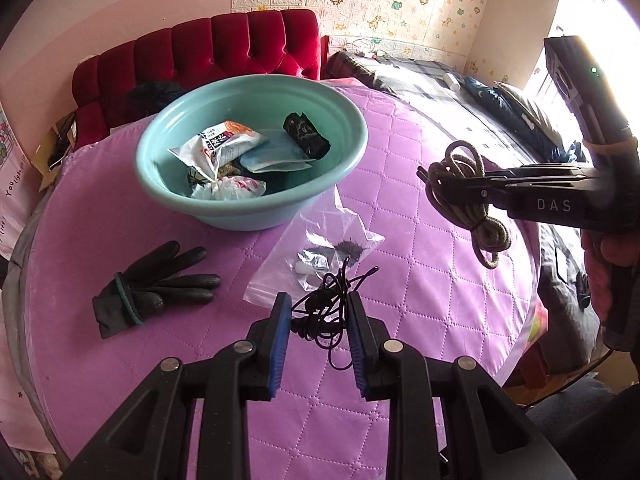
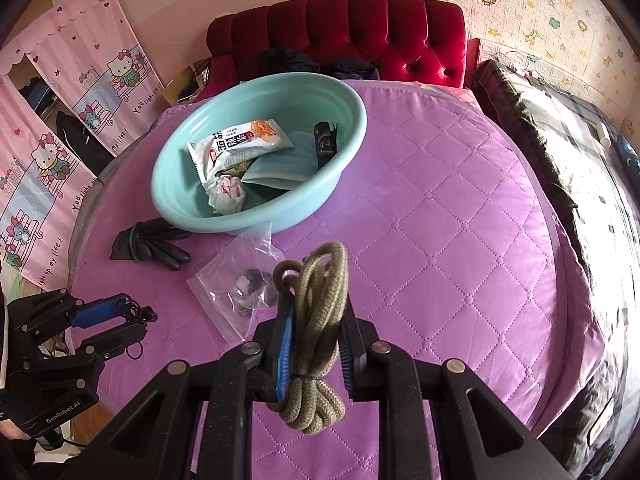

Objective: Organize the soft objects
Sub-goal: 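Carry the rope and earphone cable over the teal basin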

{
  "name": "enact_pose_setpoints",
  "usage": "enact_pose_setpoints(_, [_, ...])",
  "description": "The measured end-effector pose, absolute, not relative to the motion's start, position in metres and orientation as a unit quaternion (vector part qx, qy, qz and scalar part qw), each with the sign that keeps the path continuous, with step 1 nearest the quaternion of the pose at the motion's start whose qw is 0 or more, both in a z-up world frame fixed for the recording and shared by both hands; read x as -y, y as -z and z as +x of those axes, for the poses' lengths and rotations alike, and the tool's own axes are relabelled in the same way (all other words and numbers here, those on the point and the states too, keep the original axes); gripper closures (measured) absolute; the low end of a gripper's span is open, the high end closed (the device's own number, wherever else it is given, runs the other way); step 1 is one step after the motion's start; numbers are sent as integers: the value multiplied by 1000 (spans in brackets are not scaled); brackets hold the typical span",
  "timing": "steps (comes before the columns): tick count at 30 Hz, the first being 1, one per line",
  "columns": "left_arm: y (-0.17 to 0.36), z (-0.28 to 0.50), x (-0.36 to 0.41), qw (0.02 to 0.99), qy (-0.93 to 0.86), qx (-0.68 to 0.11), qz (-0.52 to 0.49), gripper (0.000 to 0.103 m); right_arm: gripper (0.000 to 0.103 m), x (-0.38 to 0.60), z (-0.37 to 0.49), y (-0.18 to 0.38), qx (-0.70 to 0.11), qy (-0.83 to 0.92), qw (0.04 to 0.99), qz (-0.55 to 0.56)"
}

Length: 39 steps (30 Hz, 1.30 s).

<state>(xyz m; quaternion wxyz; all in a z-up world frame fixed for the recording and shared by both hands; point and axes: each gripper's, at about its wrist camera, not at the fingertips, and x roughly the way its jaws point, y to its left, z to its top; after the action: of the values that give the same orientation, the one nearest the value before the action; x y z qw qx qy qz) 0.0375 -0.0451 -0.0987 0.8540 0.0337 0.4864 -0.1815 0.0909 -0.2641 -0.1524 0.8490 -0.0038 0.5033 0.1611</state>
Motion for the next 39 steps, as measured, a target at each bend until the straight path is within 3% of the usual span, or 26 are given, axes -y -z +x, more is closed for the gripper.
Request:
enact_pose_setpoints(21, [62, 101, 29, 867, 178, -464, 37, 73, 83, 230, 139, 96, -465, -196, 863, -12])
enact_pose_setpoints(39, [65, 171, 25, 869, 177, -459, 46, 73, 83, 196, 203, 89, -454, -208, 866, -21])
